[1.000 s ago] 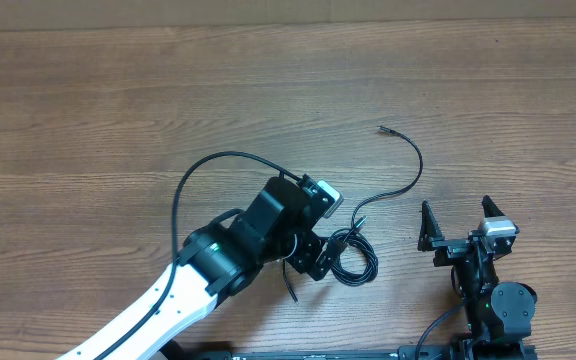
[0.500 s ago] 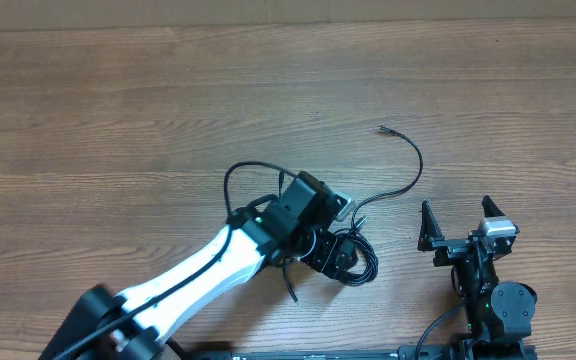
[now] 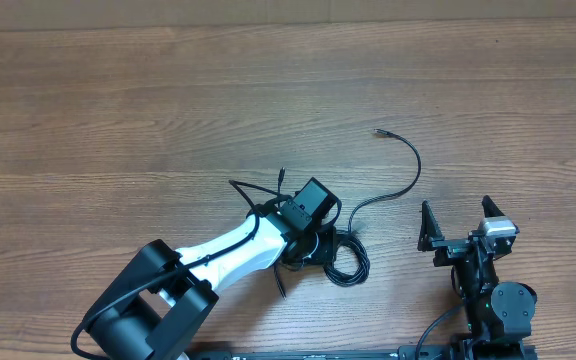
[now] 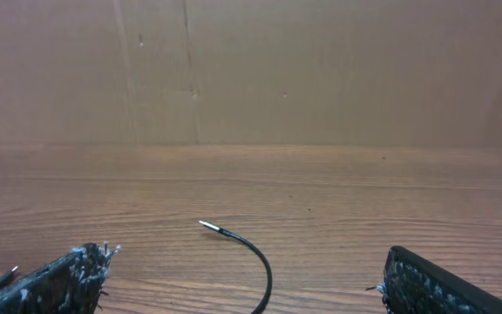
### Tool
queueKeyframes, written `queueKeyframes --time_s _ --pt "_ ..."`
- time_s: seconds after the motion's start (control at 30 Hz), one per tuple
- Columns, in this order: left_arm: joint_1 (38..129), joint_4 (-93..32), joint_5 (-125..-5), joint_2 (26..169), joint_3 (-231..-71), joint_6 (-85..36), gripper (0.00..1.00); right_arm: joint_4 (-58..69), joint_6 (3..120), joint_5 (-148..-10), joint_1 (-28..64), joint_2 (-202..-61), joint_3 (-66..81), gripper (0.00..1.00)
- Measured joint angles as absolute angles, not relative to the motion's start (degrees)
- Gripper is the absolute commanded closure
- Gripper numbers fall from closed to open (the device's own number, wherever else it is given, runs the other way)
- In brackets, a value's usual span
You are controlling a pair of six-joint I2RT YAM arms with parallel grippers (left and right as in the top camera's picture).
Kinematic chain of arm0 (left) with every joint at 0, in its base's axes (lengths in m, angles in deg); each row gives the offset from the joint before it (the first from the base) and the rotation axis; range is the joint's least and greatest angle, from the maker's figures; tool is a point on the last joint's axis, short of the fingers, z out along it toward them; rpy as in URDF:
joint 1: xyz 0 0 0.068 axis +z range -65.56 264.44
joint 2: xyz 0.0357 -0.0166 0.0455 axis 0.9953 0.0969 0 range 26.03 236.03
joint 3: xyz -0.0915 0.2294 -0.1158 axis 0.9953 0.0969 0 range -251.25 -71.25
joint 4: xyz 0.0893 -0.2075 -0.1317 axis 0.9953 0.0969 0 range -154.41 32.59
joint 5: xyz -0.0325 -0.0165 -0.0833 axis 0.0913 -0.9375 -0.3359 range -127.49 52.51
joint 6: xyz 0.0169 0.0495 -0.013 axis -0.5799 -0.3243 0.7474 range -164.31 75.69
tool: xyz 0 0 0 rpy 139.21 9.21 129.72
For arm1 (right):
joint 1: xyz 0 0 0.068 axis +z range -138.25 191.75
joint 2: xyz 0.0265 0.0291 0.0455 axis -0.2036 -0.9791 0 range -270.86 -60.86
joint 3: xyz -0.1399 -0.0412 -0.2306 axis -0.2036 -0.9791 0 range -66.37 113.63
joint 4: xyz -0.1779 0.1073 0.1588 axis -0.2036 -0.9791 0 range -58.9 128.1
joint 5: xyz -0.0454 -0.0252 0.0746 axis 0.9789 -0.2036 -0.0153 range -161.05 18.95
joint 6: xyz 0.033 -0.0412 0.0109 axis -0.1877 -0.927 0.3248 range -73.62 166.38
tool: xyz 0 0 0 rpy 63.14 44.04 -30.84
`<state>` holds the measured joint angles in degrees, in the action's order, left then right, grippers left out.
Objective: Untangle cables
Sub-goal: 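Grasp the cable coil with the left gripper and lift it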
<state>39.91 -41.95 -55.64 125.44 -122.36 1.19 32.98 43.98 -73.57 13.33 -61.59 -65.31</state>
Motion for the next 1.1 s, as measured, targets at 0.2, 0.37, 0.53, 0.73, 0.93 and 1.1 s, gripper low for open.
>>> queueKeyframes --time_s 0.2,0.37,0.53,0.73,0.93,1.1 --pt "43.51 -30.36 -47.95 124.92 -128.94 -4.1 0.96 32.98 43.98 -73.59 13.33 -61.59 -65.31 0.0" --pt "47.47 -24.92 -37.72 121.9 -137.99 -16.3 0.87 33.0 43.96 -73.57 13.33 -61.59 -65.31 0.0" --pt "47.8 -22.74 -34.2 118.36 -143.94 -32.89 0.94 32.98 44.01 -73.59 13.33 -61.59 -65.31 0.0" --pt "47.69 -15.37 -33.15 118.06 -144.09 -41.02 0.3 33.0 43.98 -73.59 13.33 -61.59 -65.31 0.0" --pt "47.69 -13.12 -28.93 118.06 -144.05 -42.81 0.03 33.0 44.01 -73.61 13.33 -61.59 -65.31 0.0" --pt "47.69 -12.42 -27.97 118.06 -144.05 -36.17 0.0 33.0 43.96 -73.59 13.33 -61.59 -65.31 0.0"
